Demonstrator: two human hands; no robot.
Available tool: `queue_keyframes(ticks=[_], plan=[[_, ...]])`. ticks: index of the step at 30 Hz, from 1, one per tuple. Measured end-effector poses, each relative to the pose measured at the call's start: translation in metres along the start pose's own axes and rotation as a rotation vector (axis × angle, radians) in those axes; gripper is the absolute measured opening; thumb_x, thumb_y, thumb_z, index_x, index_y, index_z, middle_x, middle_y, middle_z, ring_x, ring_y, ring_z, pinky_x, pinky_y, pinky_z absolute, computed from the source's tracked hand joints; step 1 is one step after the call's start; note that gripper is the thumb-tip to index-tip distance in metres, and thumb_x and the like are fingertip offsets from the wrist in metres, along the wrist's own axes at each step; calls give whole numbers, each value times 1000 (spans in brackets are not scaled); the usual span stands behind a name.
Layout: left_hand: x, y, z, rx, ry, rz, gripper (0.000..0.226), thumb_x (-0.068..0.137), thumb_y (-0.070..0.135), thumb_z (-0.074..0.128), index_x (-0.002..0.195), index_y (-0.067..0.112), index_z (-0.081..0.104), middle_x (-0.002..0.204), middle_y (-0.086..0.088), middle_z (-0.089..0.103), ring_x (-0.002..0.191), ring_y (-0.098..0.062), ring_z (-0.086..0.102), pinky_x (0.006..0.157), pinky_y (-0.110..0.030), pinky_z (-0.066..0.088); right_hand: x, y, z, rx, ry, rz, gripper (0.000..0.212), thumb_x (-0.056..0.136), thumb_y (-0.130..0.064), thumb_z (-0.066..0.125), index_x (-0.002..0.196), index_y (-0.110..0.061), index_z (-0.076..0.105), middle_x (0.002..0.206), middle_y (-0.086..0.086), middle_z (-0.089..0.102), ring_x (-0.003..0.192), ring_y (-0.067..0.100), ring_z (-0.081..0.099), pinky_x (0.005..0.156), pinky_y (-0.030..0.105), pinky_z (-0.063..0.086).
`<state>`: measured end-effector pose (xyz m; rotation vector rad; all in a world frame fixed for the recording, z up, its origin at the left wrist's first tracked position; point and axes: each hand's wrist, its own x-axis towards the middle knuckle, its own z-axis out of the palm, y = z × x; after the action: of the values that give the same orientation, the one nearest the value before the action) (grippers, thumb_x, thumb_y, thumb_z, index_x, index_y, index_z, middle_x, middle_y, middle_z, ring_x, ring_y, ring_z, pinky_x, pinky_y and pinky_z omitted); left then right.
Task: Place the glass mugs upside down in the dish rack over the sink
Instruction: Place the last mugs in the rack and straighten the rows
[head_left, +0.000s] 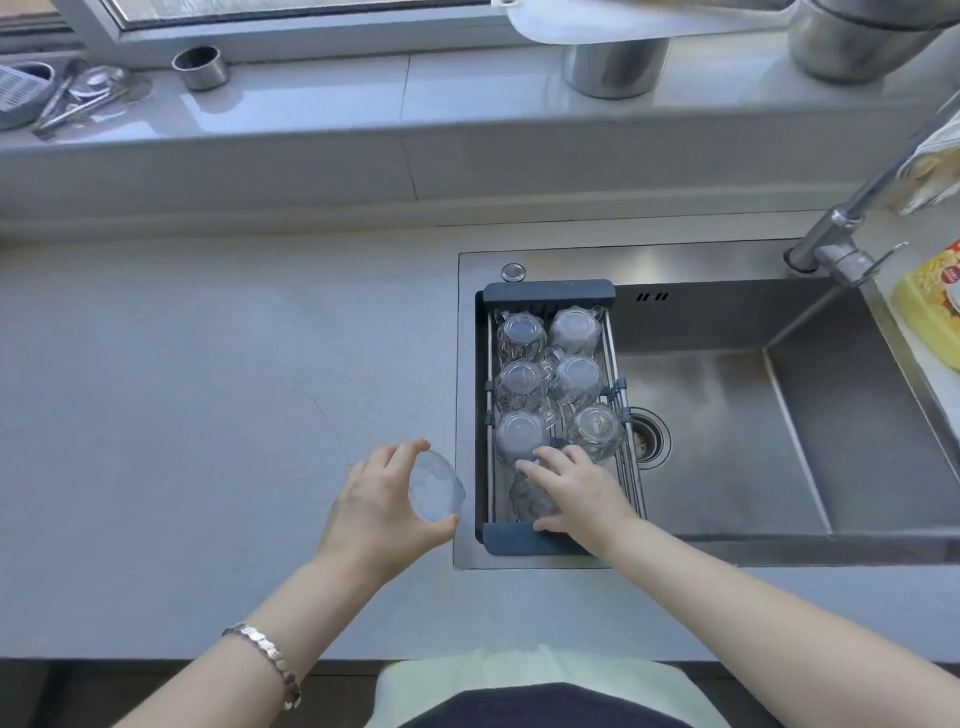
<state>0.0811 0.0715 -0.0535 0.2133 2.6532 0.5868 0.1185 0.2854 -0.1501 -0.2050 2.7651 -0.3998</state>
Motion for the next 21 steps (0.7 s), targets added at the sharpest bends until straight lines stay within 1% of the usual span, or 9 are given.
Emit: queue_keyframes(ticks=[3,5,9,13,16,17,18,20,21], plan=[[4,1,0,-15,0,-7,74,70,38,75,134,29,39,134,6,48,125,-20,44,100,-35,43,5,-10,4,104,23,56,70,68,-30,79,130,-14,52,130,13,55,109,40,51,75,46,55],[6,1,0,-18,-6,-11,74,70,39,75,134,29,39,133,6,49,125,-19,44,100,-35,43,5,-14,7,133,18,89,64,79,-30,70,136,-14,45,139,11,46,120,37,43,86,46,51],[10,5,2,-25,-20,-23,74,69,38,75,134,29,40,131,5,50,124,-20,45,100,-36,44,3,-22,19,270,37,111,44,91,-19,53,133,-9,45,147,11,36,131,33,37,103,44,42],[16,11,2,-43,-26,-33,75,68,38,76,133,29,41,130,4,51,121,-20,48,100,-35,44,3,-15,17,465,21,166,39,90,-17,57,128,-13,51,148,1,35,133,23,40,107,32,34],[22,21,-2,-137,-40,-93,71,67,37,79,129,30,45,123,2,54,113,-20,53,94,-35,46,0,-11,1,542,28,152,52,84,-15,65,132,-21,45,151,-5,32,140,13,28,118,33,22],[26,25,-4,-217,-37,-132,66,67,36,79,125,31,48,118,2,55,107,-20,56,88,-34,48,-4,-13,-6,576,72,121,62,80,-17,70,134,-27,41,150,-8,32,140,8,23,119,30,19],[29,30,-6,-322,-37,-175,60,68,35,79,120,32,50,112,3,57,101,-20,58,83,-32,49,-10,-15,-14,656,112,92,74,74,-19,76,134,-36,37,147,-12,31,138,3,22,118,23,19],[37,40,-9,-607,-81,-277,46,71,34,78,110,30,54,102,2,62,95,-22,62,77,-34,50,-24,-19,-31,937,147,78,91,64,-21,84,127,-55,30,142,-18,33,132,-2,32,109,8,26],[40,46,-7,-764,-135,-314,41,74,31,77,109,26,56,99,0,65,92,-24,63,73,-34,54,-32,-20,-38,1072,172,86,91,60,-21,86,123,-60,32,141,-16,37,128,1,42,103,8,35]])
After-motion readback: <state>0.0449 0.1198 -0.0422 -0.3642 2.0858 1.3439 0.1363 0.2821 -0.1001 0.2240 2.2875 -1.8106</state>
